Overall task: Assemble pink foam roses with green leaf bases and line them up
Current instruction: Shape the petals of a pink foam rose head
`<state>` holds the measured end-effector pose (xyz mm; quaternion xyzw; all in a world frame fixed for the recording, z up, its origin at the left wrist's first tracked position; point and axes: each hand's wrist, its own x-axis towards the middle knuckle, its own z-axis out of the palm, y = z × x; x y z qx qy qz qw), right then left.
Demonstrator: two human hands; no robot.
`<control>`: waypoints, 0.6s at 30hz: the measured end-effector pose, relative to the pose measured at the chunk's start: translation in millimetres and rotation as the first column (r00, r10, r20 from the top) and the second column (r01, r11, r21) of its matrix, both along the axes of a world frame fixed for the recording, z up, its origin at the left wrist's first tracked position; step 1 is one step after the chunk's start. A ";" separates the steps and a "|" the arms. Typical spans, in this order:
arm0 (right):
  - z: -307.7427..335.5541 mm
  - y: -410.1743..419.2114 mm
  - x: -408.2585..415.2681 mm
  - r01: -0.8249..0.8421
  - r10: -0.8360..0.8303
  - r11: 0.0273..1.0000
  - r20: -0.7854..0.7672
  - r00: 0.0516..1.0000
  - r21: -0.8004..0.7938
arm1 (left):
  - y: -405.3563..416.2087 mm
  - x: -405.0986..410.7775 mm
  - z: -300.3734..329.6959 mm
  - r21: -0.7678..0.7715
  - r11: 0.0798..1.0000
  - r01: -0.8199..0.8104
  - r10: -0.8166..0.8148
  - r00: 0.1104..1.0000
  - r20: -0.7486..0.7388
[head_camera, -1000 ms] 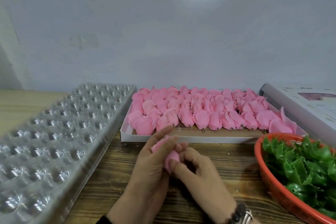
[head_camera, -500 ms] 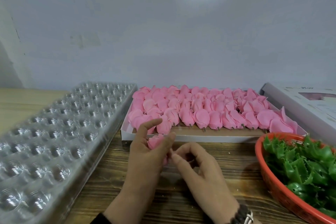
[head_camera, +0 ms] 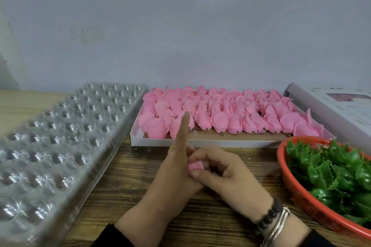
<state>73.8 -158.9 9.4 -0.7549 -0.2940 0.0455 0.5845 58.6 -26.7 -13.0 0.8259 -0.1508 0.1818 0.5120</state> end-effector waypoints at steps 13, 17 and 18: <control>-14.4 -1.6 11.1 0.287 -0.178 0.886 -0.305 0.936 0.365 | 9.8 2.1 1.5 -0.312 0.950 0.008 -0.044 0.993 -0.109; -18.2 -2.5 12.5 0.279 -0.161 0.891 -0.323 0.932 0.358 | 8.5 1.7 1.9 -0.298 0.953 0.045 -0.084 0.990 -0.117; -17.5 -3.0 11.6 0.272 -0.157 0.898 -0.326 0.932 0.345 | 8.5 1.5 2.5 -0.317 0.947 0.049 -0.094 0.987 -0.129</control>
